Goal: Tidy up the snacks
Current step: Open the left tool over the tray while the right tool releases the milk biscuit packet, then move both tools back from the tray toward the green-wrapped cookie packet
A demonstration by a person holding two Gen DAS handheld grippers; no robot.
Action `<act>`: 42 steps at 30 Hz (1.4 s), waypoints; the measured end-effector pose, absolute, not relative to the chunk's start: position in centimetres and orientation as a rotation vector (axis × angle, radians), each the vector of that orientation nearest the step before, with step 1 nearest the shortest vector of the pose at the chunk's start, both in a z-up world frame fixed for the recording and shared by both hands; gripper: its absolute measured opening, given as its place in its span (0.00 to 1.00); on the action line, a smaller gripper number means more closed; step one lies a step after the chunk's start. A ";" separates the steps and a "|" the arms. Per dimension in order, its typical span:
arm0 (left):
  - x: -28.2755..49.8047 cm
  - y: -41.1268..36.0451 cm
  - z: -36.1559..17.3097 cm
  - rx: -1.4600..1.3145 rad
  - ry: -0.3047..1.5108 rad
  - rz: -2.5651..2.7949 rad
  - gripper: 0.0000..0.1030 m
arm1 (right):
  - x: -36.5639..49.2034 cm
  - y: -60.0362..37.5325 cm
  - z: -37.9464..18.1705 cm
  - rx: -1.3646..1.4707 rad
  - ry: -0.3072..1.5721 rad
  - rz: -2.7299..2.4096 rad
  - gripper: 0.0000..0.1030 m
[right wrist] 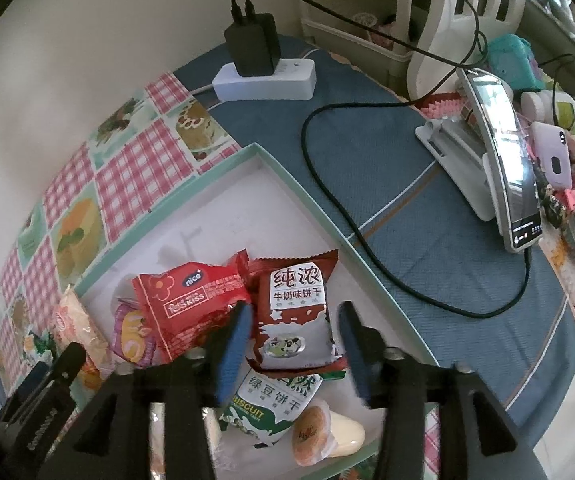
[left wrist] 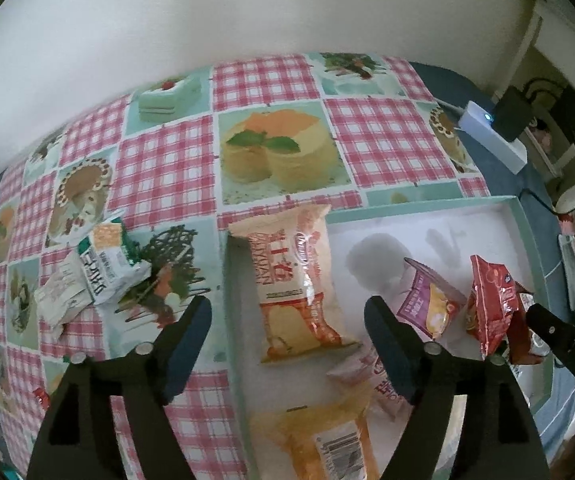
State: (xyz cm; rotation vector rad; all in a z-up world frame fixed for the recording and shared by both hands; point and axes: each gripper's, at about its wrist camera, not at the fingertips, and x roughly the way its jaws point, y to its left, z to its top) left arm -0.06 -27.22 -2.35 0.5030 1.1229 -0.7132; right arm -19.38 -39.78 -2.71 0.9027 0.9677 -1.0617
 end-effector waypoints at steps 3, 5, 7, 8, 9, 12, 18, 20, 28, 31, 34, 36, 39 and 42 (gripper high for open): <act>0.5 -26.7 -1.9 0.505 1.140 -0.667 0.82 | -19.0 -39.6 -2.2 0.883 0.965 -1.057 0.68; 0.9 -26.3 -1.8 0.502 1.149 -0.641 0.84 | -18.8 -39.5 -1.9 0.866 0.969 -1.055 0.74; 1.5 -25.8 -1.7 0.490 1.162 -0.613 0.87 | -18.6 -39.3 -1.7 0.859 0.966 -1.047 0.78; 1.6 -25.6 -1.6 0.483 1.164 -0.605 0.87 | -18.5 -39.2 -1.7 0.856 0.964 -1.043 0.81; 1.9 -25.2 -1.5 0.472 1.165 -0.592 0.88 | -18.3 -39.0 -1.6 0.852 0.965 -1.042 0.83; 2.5 -24.6 -1.4 0.451 1.175 -0.563 0.90 | -17.8 -38.6 -1.4 0.827 0.971 -1.039 0.84; 3.8 -22.4 -1.0 0.372 1.229 -0.524 0.91 | -16.7 -37.3 -0.8 0.788 0.977 -1.016 1.00; 4.1 -21.8 -0.6 0.365 1.228 -0.511 0.91 | -16.3 -36.7 -0.4 0.774 0.971 -1.008 1.00; 4.9 -18.6 1.6 0.330 1.204 -0.475 0.91 | -14.8 -33.9 0.9 0.706 0.985 -0.982 1.00; 5.0 -17.5 2.4 0.335 1.184 -0.464 0.91 | -14.4 -32.7 1.2 0.692 0.990 -0.969 1.00; 5.1 -16.1 3.1 0.330 1.177 -0.457 0.91 | -13.8 -31.1 1.5 0.666 1.001 -0.948 1.00; 5.3 -15.1 3.4 0.315 1.174 -0.444 0.91 | -13.6 -30.3 1.8 0.653 1.004 -0.934 1.00; 5.4 -13.3 3.7 0.294 1.166 -0.411 0.91 | -13.3 -29.1 2.3 0.637 1.001 -0.915 1.00; 5.3 -11.6 3.5 0.301 1.164 -0.371 0.91 | -12.8 -27.8 2.8 0.602 1.001 -0.895 1.00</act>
